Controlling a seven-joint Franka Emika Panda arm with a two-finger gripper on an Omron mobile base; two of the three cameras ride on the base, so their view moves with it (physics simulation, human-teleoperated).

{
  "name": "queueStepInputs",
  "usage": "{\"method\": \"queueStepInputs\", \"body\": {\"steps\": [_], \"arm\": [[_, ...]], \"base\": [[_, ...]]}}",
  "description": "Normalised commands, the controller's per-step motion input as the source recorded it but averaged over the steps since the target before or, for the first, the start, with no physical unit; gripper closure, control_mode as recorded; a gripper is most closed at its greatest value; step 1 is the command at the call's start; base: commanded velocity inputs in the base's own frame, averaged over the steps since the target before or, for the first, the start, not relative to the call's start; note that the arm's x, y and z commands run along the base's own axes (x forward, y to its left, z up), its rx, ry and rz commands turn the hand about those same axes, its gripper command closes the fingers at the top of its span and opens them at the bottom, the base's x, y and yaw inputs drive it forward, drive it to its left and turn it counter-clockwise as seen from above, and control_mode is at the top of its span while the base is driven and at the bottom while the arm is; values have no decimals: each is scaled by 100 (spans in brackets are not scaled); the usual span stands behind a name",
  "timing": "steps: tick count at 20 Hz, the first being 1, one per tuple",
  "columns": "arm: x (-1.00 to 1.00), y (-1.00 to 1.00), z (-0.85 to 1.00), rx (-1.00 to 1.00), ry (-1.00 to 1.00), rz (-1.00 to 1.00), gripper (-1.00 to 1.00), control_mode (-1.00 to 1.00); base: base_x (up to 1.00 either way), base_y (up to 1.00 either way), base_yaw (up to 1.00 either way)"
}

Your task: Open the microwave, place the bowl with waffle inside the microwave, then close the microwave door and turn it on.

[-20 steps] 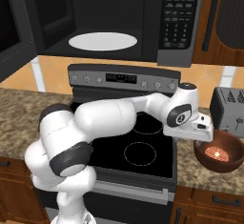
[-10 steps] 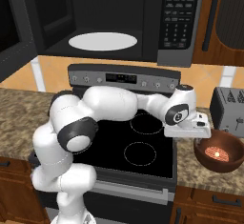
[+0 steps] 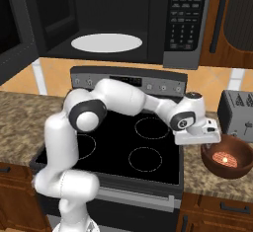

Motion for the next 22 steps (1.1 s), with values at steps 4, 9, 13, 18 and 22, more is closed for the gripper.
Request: {"method": "queueStepInputs", "body": {"steps": [4, 9, 13, 18, 22], "arm": [[29, -28, -16, 1, 1, 7, -100, -100], [25, -21, -21, 2, 0, 6, -100, -100], [20, -11, -26, 1, 0, 4, -100, -100], [6, 9, -48, 0, 5, 2, 100, -100], [1, 1, -26, 0, 4, 2, 100, -100]], "base": [[0, 0, 0], [0, 0, 0], [0, 0, 0], [0, 0, 0], [0, 0, 0]]}}
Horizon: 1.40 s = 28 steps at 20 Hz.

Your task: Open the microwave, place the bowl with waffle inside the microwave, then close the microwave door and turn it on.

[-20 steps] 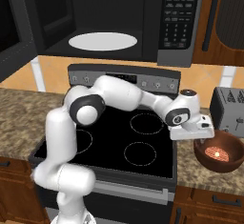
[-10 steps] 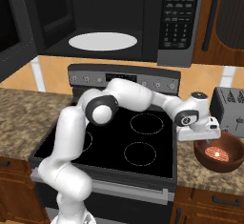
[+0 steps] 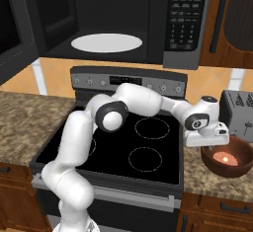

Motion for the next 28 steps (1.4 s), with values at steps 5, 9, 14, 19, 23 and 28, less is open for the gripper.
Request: {"method": "queueStepInputs", "body": {"steps": [5, 9, 14, 19, 23, 28], "arm": [[-9, 7, 0, -2, -2, 2, 100, -100], [-70, 59, 23, 0, -24, 19, 100, -100], [-54, 71, 75, -4, -24, 28, 100, -100], [-63, 70, 93, -15, -14, 32, 100, -100], [-58, 70, 98, -11, -4, 39, 100, -100], [-45, 98, 78, -4, -6, 42, 100, -100]], "base": [[0, 0, 0], [0, 0, 0], [0, 0, 0], [0, 0, 0], [0, 0, 0], [0, 0, 0]]}}
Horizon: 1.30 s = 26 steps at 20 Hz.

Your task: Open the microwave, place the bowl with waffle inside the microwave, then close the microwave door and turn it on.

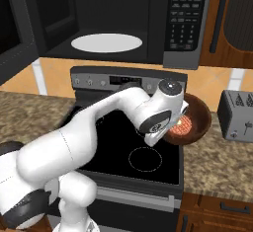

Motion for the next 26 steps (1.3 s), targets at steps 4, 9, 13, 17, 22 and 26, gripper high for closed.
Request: {"method": "queueStepInputs", "body": {"steps": [4, 9, 13, 17, 22, 26], "arm": [[-16, 80, 81, 0, -22, 50, 100, -100], [-38, 78, 93, -8, -16, 42, 100, -100], [-36, 89, 84, -18, -12, 33, 100, -100], [2, 92, 89, -13, -9, 16, 100, -100], [30, 56, 92, -7, -6, 2, 100, -100], [100, 1, 49, -2, -1, -9, 100, -100]], "base": [[0, 0, 0], [0, 0, 0], [0, 0, 0], [0, 0, 0], [0, 0, 0], [0, 0, 0]]}}
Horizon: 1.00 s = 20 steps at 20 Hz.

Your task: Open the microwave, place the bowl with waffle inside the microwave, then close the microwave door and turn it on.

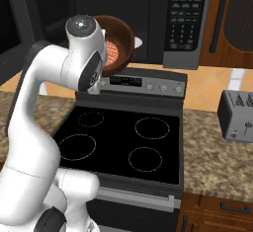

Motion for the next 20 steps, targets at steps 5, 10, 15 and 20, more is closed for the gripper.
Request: {"method": "queueStepInputs", "body": {"steps": [5, 10, 15, 20], "arm": [[95, 1, 68, 0, -2, -1, 100, -100], [95, 9, 32, 0, 0, 0, 100, -100], [94, 34, -3, 0, 4, 0, 100, -100], [66, 44, -27, 0, 8, 0, 100, -100]], "base": [[0, 0, 0], [0, 0, 0], [0, 0, 0], [0, 0, 0]]}}
